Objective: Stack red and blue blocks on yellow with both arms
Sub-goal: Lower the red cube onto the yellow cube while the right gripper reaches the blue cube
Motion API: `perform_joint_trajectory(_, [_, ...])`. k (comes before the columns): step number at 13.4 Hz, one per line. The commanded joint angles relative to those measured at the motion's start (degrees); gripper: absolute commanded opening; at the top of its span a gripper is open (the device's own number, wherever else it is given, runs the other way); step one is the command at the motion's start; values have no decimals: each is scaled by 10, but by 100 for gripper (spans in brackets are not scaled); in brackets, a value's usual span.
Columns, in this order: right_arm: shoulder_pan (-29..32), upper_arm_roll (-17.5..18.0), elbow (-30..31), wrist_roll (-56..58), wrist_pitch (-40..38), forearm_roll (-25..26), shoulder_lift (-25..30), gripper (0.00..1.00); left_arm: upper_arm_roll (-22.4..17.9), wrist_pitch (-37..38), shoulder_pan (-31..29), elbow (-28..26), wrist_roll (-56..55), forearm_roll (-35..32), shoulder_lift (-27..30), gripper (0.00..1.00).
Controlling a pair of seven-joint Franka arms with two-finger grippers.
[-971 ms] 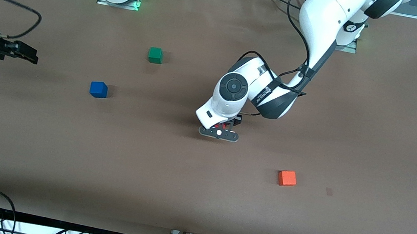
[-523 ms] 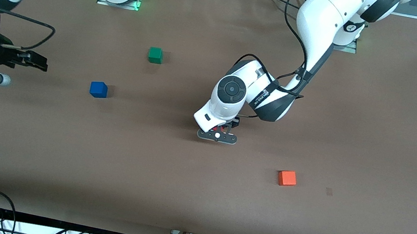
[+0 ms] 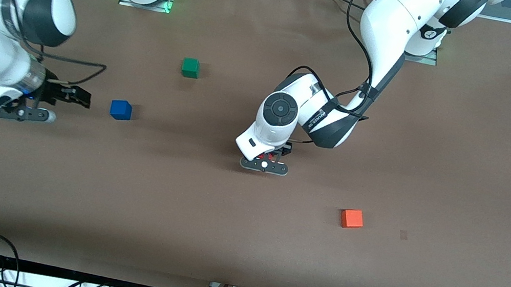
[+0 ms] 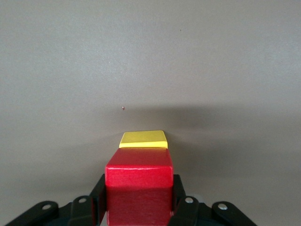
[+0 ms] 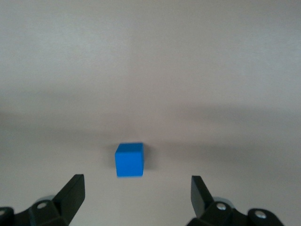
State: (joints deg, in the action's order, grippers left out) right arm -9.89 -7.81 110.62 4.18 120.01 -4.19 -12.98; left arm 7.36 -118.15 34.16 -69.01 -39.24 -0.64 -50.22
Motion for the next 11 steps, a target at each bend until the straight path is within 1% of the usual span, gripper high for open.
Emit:
perform_joint_trajectory(1, [0,22,100,-8,113,-8,17,100,-8,6,9,22,-8,-12,-12,0])
perform_joint_trajectory(5, [1,45,187,-8,209,-8,18,100,-8,1,9,23,-9,-12,-12,0])
perform_joint_trajectory(6, [0,47,198,-8,229,-8,16,100,-8,-1,9,23,-11,-12,-13,0])
perform_joint_trajectory(10, [0,48,205,2,273,-7,-16,100,-8,-1,9,23,-12,-12,-13,0])
perform_joint_trajectory(11, [0,49,210,2,293,-7,-26,100,-8,-1,9,22,-13,-12,-13,33])
